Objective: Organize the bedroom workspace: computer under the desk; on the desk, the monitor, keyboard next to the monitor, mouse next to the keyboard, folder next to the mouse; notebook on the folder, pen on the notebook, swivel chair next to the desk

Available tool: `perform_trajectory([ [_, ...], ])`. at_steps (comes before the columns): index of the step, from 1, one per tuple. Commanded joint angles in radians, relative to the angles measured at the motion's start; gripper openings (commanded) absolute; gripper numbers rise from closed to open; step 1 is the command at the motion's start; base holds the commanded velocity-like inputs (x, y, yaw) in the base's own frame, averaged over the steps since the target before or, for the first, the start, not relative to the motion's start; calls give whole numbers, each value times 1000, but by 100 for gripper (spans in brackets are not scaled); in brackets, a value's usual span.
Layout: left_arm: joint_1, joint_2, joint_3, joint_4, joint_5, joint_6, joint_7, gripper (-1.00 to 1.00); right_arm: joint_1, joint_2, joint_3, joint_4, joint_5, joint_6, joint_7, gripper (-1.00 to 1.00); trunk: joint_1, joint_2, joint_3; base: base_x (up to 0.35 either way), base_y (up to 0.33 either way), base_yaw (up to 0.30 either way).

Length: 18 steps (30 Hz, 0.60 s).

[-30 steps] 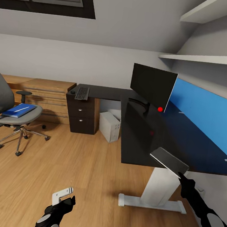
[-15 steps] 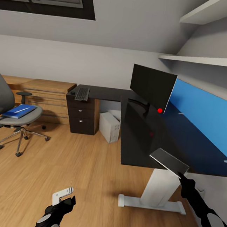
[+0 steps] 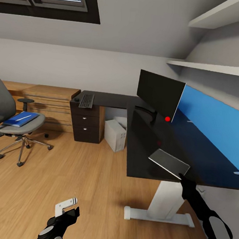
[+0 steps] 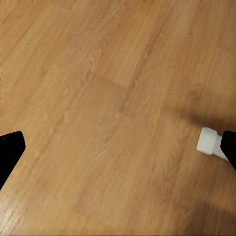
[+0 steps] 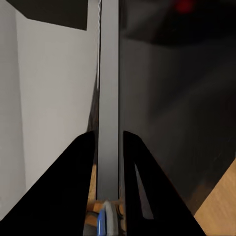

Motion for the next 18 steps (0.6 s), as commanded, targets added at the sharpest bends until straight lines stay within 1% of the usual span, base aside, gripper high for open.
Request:
perform_trajectory([
  [1,-1,1,-2,-1,5,3,8,100,-1,1,-1,-1,-5,7,3,-100,-4,7,2,0,0,0],
  [9,-1,1,-2,1,4,3,8,100,0,16,7,-23,-11,12,4,-100,-35,63,27,0,0,0],
  [11,-1,1,-2,1,5,3,7,100,1,27,7,-25,-11,13,3,-100,-35,63,27,0,0,3],
  [12,-1,0,-3,4,5,3,7,100,1,48,8,-35,-8,12,2,-100,-35,63,28,0,0,132],
  [14,-1,0,-3,11,4,3,7,100,1,57,8,-40,-6,10,2,-100,-35,63,29,0,0,151],
  [15,-1,0,-3,15,4,3,7,100,1,68,9,-45,-4,9,1,-100,-35,63,30,0,0,170],
  [17,-1,-1,-3,17,4,3,7,100,1,80,9,-52,0,8,1,-100,-35,63,32,0,0,177],
  [18,-1,-1,-4,18,4,3,6,100,1,90,9,-60,10,8,1,-100,-35,63,33,0,0,184],
])
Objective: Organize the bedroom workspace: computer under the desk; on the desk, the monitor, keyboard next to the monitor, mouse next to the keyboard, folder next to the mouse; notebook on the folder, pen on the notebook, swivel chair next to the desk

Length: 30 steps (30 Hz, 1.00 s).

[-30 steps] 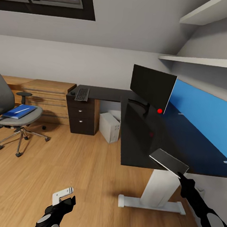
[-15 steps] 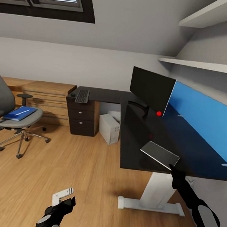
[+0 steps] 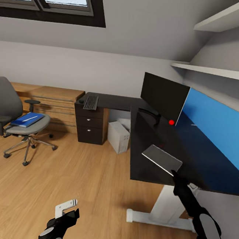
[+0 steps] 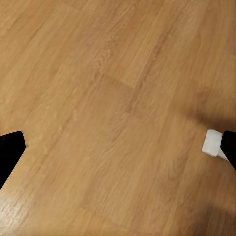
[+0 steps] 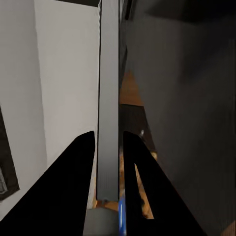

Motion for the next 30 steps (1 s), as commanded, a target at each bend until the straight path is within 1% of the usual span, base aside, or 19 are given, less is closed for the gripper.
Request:
perform_trajectory([
  [1,-1,1,-3,-1,5,3,8,100,0,4,-2,-4,2,6,3,-100,0,0,0,0,0,186],
  [3,-1,0,-3,2,5,3,6,100,0,24,2,-15,56,5,7,-100,0,0,3,0,0,189],
  [5,-1,0,-4,2,5,3,6,100,1,35,3,-18,77,5,9,-100,0,0,5,0,0,181],
  [6,-1,0,-9,2,5,3,6,100,1,51,5,-24,98,5,12,-100,0,0,5,0,71,107],
  [9,-1,0,-19,3,5,3,6,100,1,78,7,-41,113,5,15,-100,0,0,6,0,188,53],
  [14,-1,0,-30,3,5,3,5,100,1,115,22,-62,118,13,15,-100,0,0,7,0,270,14],
  [30,-1,0,-40,20,4,3,5,100,4,123,26,-63,112,14,14,-100,0,0,7,6,308,1],
])
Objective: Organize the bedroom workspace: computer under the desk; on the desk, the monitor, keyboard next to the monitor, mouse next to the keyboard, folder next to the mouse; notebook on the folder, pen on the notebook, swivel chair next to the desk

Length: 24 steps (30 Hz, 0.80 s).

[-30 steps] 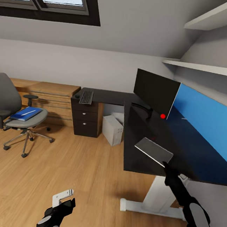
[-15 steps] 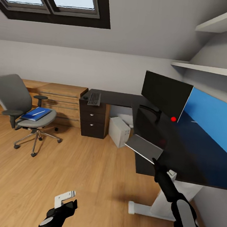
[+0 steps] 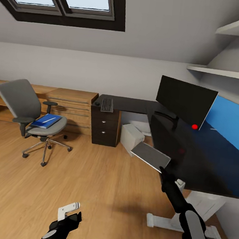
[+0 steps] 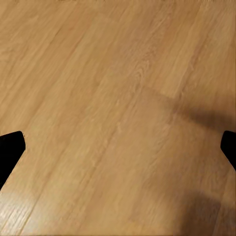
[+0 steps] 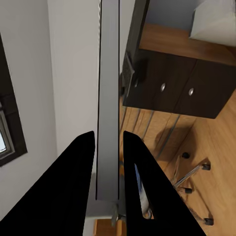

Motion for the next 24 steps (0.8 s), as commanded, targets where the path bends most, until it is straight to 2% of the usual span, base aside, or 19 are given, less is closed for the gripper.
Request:
perform_trajectory([
  [1,-1,1,-3,-1,5,2,7,100,-1,1,-4,-1,-8,9,3,-100,0,-1,-1,86,320,0],
  [19,-1,1,-11,-1,1,1,8,100,-1,2,-3,3,-9,9,3,-100,0,-1,-1,252,245,0],
  [21,-1,1,-28,-1,-9,1,9,100,-1,2,-3,3,-9,9,2,-100,-8,13,5,273,213,0],
  [24,-1,1,-33,-1,-12,0,10,100,-1,2,-3,3,-8,9,2,-100,-19,34,15,273,201,0],
])
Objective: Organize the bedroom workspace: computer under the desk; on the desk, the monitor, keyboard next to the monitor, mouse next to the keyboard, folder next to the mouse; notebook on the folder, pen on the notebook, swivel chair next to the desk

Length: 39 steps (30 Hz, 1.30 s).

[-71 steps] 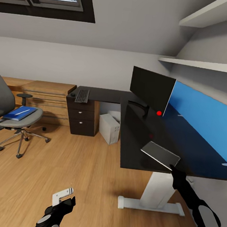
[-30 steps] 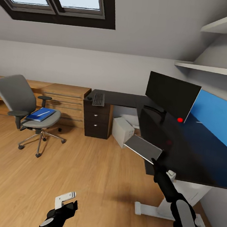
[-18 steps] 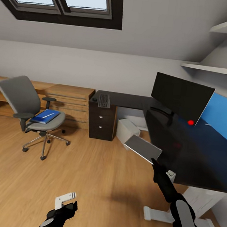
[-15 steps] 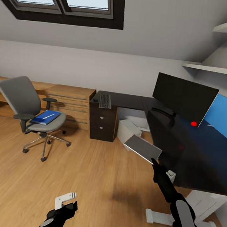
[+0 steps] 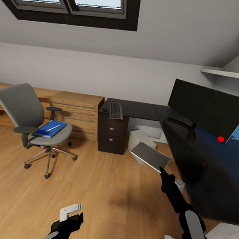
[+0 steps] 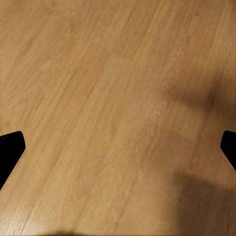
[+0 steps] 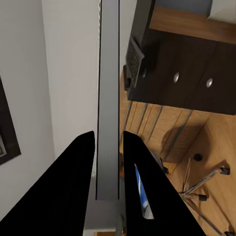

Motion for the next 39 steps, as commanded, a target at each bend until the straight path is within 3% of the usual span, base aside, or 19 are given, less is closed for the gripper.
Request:
perform_trajectory([
  [1,-1,1,-3,-1,5,3,8,100,-1,1,-4,0,-7,9,3,-100,-3,7,2,274,196,0],
  [6,-1,2,-8,1,6,3,7,100,-1,1,-4,0,-7,9,4,-100,-23,42,18,274,191,0],
  [12,-1,2,-9,4,5,3,6,100,-1,1,-5,0,-7,8,3,-100,-23,42,18,115,78,0],
  [23,-1,3,-8,5,3,3,6,100,-1,1,-5,0,-7,7,3,-100,-65,119,52,37,7,0],
  [39,-1,3,-8,5,3,3,7,100,-1,1,-5,-2,-4,4,5,-100,-126,231,103,296,0,0],
])
